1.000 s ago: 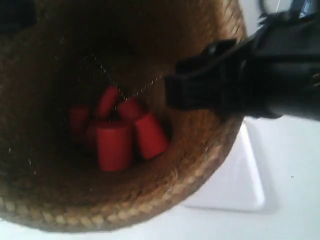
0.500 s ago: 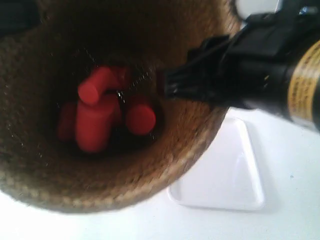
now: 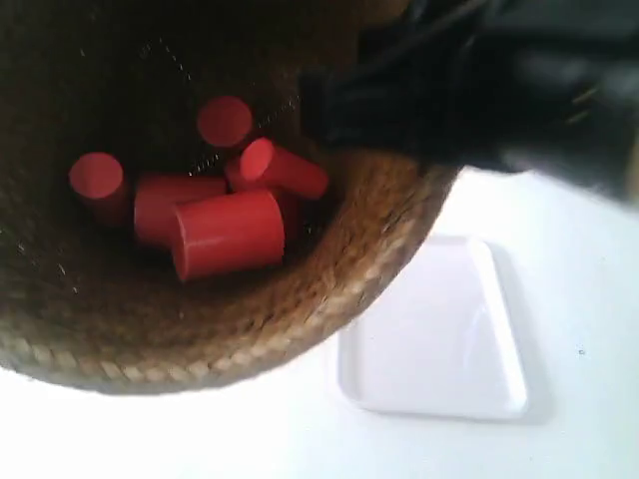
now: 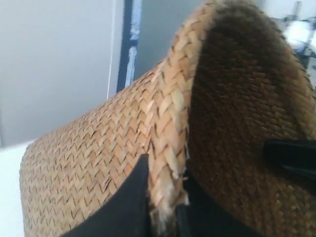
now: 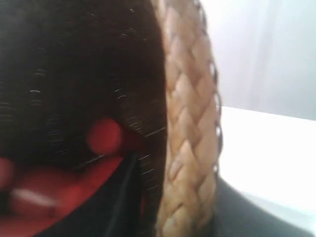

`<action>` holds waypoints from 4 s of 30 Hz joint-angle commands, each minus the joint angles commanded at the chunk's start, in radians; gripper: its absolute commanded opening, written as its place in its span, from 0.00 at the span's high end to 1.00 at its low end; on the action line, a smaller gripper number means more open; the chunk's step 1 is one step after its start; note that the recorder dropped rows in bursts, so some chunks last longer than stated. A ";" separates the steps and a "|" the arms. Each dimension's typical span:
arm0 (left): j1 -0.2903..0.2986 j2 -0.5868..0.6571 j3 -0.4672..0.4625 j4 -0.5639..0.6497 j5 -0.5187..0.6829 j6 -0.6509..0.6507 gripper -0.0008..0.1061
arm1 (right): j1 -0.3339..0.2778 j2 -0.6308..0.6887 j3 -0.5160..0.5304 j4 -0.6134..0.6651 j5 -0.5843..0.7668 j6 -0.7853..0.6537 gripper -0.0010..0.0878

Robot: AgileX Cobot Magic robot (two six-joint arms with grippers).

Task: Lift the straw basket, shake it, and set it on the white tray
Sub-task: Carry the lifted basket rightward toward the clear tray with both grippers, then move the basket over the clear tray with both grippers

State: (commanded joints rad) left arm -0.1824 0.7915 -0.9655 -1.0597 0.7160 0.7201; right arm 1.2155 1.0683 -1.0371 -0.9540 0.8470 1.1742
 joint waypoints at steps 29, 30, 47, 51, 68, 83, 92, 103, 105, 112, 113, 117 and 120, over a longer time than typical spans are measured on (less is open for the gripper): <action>0.000 -0.071 -0.085 -0.003 -0.050 0.034 0.99 | -0.012 -0.138 0.051 0.049 -0.082 0.040 0.99; 0.000 -0.083 -0.087 0.011 -0.077 0.043 0.99 | 0.002 -0.154 0.068 -0.018 -0.111 0.058 0.99; 0.000 0.055 0.064 -0.104 -0.215 0.154 0.99 | -0.064 0.040 0.098 -0.308 0.090 0.241 0.99; 0.000 -0.065 -0.050 -0.097 -0.086 0.194 0.99 | 0.063 -0.074 0.010 -0.129 0.037 0.087 0.99; 0.000 0.027 0.031 -0.090 -0.195 0.111 0.99 | -0.074 0.028 0.040 -0.217 0.106 0.135 0.99; 0.000 -0.001 -0.085 -0.002 -0.085 0.022 0.99 | 0.023 -0.076 0.008 -0.131 0.081 0.116 0.99; 0.000 0.006 -0.059 -0.010 -0.148 0.050 0.99 | 0.005 -0.023 0.025 -0.268 0.100 0.181 0.99; 0.000 0.001 -0.089 -0.051 -0.061 0.085 0.99 | 0.049 -0.058 -0.006 -0.104 0.125 0.078 0.99; 0.000 -0.038 -0.113 -0.005 -0.105 0.098 0.99 | 0.093 -0.127 0.000 -0.149 0.025 0.088 0.99; 0.000 0.031 -0.020 -0.088 -0.118 0.079 0.99 | 0.049 -0.046 0.063 -0.262 0.111 0.233 0.99; 0.000 0.001 -0.055 -0.082 -0.096 0.104 0.99 | 0.083 -0.078 0.028 -0.219 0.087 0.192 0.99; 0.000 0.018 0.041 -0.033 -0.279 0.080 0.99 | 0.062 -0.033 0.138 -0.517 0.180 0.410 0.99; 0.000 -0.009 -0.051 -0.054 -0.091 0.076 0.99 | 0.125 -0.056 -0.002 -0.200 0.171 0.172 0.99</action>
State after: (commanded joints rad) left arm -0.1824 0.7821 -1.0167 -1.1141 0.6247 0.7964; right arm 1.3410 1.0122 -1.0388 -1.1541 1.0182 1.3465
